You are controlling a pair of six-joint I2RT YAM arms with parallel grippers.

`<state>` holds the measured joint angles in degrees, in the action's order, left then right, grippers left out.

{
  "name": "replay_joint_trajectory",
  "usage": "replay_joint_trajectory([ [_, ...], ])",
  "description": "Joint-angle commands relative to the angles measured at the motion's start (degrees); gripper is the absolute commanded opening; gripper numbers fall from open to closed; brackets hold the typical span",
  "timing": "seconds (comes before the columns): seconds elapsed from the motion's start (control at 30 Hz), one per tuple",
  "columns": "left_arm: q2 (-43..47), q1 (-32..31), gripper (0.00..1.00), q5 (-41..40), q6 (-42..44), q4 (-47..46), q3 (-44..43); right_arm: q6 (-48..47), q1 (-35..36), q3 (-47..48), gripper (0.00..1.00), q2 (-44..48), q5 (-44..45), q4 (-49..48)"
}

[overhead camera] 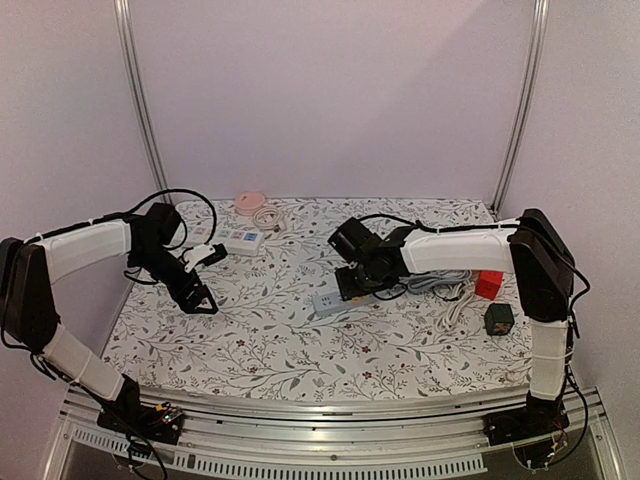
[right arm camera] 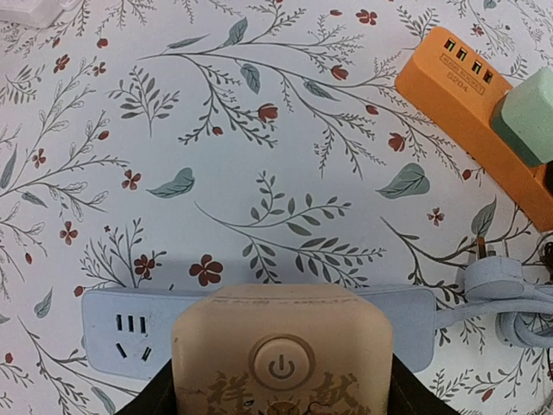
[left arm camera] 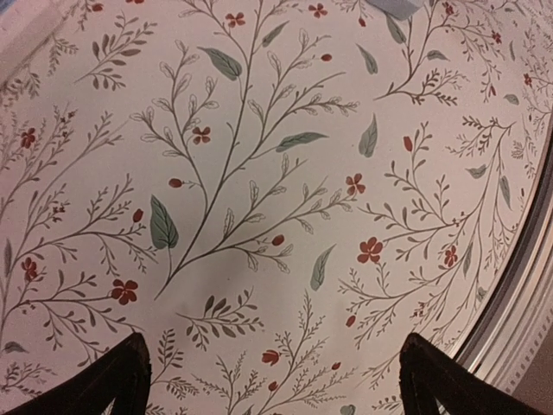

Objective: Insert the plug
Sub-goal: Insert the plug into the socket.

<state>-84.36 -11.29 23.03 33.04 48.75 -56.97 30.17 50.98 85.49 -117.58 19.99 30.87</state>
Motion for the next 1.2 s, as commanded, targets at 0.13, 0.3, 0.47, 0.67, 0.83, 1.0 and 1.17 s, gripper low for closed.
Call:
replay_joint_trajectory([
  [0.13,0.42,1.07,0.99,-0.42,0.84,-0.26,-1.04,0.03,-4.09,-3.67,0.24,-8.65,11.10,15.42],
  [0.3,0.51,1.96,1.00,-1.09,2.18,0.39,-2.25,-1.61,-2.49,-3.19,0.83,-6.52,6.24,14.27],
  [0.47,-1.46,2.93,0.99,-2.34,5.55,3.44,-8.52,-4.57,-0.89,0.50,0.99,-1.69,2.95,13.98],
  [0.67,-11.00,2.96,0.99,-4.43,9.45,6.44,-25.26,-7.94,-0.65,4.98,0.99,4.81,-0.75,13.92],
  [0.83,-28.06,2.32,1.00,-9.89,5.47,9.15,-46.66,-10.96,-0.67,6.95,0.99,11.24,-2.91,13.81],
  [1.0,-46.55,1.07,0.99,-12.91,-1.54,14.09,-69.08,-11.47,-0.69,4.74,0.99,17.12,-3.21,13.52],
  [1.17,-55.89,-2.89,0.97,-10.61,-3.55,8.65,-78.43,-10.74,-0.63,1.46,0.99,19.13,-2.89,13.34],
])
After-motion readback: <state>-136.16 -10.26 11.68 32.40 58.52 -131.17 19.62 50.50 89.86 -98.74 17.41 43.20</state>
